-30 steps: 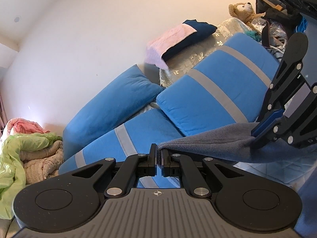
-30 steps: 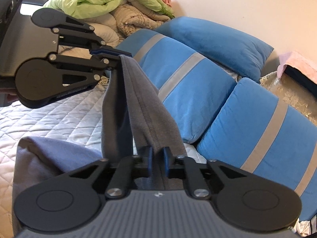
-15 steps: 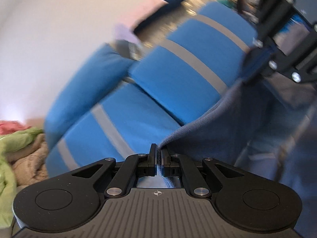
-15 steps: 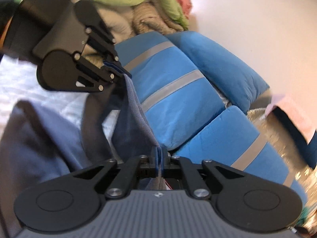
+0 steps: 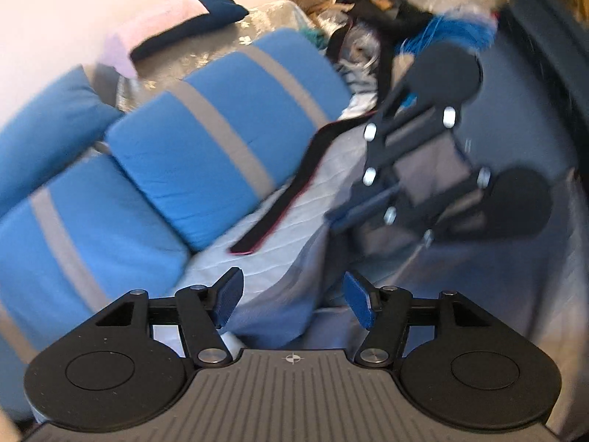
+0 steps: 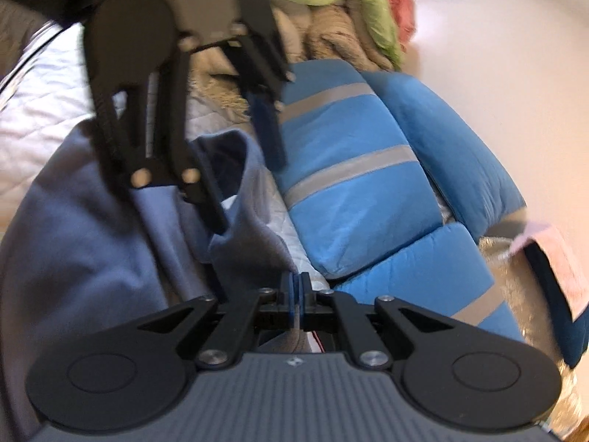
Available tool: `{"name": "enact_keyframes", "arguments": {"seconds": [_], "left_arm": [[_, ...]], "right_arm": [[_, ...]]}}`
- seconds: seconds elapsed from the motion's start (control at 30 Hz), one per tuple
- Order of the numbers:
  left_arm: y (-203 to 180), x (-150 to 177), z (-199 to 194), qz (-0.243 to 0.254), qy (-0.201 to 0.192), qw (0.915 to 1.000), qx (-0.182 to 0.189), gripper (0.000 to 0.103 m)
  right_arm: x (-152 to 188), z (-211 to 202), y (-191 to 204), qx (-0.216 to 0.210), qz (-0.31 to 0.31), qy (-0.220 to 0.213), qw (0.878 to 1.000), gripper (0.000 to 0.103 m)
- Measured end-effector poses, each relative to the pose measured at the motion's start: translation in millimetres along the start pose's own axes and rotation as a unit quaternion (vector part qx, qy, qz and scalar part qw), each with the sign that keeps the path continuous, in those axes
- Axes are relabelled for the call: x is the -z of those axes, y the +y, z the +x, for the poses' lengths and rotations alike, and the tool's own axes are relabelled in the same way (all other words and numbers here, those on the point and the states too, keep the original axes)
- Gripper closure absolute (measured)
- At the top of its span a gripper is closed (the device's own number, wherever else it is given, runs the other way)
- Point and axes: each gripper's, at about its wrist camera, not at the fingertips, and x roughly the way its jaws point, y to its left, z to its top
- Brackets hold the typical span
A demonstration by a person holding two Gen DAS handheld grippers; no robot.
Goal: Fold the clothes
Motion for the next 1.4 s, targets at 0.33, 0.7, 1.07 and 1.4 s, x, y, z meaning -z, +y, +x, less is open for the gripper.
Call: {"name": "enact_keyframes", "arguments": {"seconds": [0.33, 0.7, 1.07, 1.4], "left_arm": [[22.5, 4.4, 33.5, -0.109, 0.039, 0.9892, 0.09, 0.059], [10.9, 8.7, 35.9, -0.102, 0.056, 0.9873, 0.108, 0.097], [-35.7, 5.7, 24.4, 0.064, 0.048, 0.9967, 0.013, 0.098], [-46.7, 6.3, 17.9, 0.105, 0.026, 0.9941, -0.003, 0.098]], "right_arm": [[13.0, -9.4, 28.8, -0.028, -0.086, -0.017, 0.996, 0.099], [17.4, -10.7, 35.9, -0.026, -0.113, -0.025, 0.993, 0.097], [9.5, -2.1, 14.7, -0.037, -0.026, -0.021, 0.999, 0.059], [-4.2, 9.1, 17.8, -0.04, -0.045, -0.007, 0.998, 0.071]]}}
